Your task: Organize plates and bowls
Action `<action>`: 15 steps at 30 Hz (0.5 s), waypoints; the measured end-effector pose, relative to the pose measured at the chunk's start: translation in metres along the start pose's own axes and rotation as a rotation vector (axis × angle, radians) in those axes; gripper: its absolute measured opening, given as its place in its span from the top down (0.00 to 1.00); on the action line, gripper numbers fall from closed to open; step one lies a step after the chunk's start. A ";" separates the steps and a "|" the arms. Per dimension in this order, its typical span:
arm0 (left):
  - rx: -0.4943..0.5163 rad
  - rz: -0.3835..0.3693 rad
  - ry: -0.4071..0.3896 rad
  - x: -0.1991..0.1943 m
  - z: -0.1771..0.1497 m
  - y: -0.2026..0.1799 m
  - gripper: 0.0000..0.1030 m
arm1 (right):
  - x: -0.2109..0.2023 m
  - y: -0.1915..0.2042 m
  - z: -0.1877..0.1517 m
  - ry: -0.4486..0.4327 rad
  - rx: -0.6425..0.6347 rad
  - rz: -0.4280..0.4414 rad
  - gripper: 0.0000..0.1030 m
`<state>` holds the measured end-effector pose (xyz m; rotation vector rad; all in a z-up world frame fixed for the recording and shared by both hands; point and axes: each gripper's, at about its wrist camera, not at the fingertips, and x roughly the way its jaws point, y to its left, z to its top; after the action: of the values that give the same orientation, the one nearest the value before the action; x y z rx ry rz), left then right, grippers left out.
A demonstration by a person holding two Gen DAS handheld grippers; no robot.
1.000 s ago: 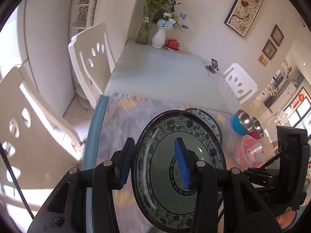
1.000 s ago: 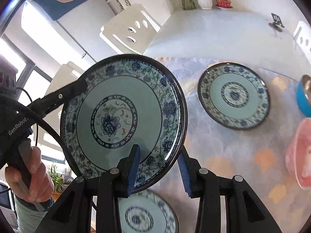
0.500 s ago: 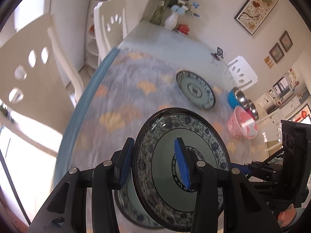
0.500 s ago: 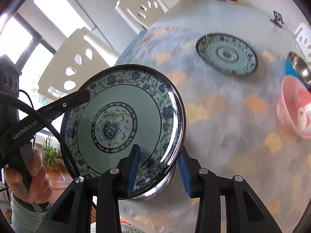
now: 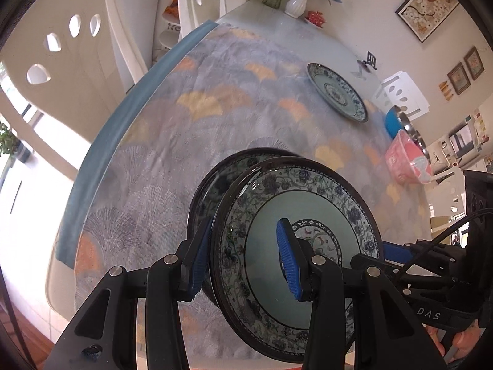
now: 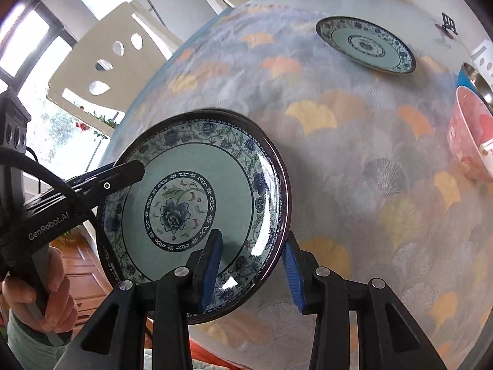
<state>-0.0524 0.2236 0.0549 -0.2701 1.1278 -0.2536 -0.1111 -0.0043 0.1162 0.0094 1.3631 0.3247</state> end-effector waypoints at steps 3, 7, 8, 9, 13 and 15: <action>-0.010 -0.001 0.003 0.004 0.000 0.005 0.62 | 0.008 0.001 0.000 0.019 -0.002 -0.011 0.63; -0.005 0.013 0.006 0.008 0.000 0.007 0.62 | 0.017 0.002 0.001 0.035 0.007 -0.015 0.63; 0.002 0.021 0.006 0.009 0.001 0.006 0.62 | 0.018 0.003 0.002 0.036 0.007 -0.017 0.63; 0.011 0.031 0.007 0.010 0.001 0.006 0.62 | 0.019 0.004 0.003 0.036 0.007 -0.018 0.63; 0.032 0.044 0.010 0.014 0.004 0.005 0.62 | 0.021 0.006 0.004 0.040 0.017 -0.026 0.63; 0.025 0.039 0.010 0.015 0.006 0.006 0.62 | 0.022 0.005 0.005 0.041 0.030 -0.030 0.63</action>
<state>-0.0401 0.2248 0.0426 -0.2249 1.1381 -0.2340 -0.1038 0.0061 0.0971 0.0074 1.4072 0.2801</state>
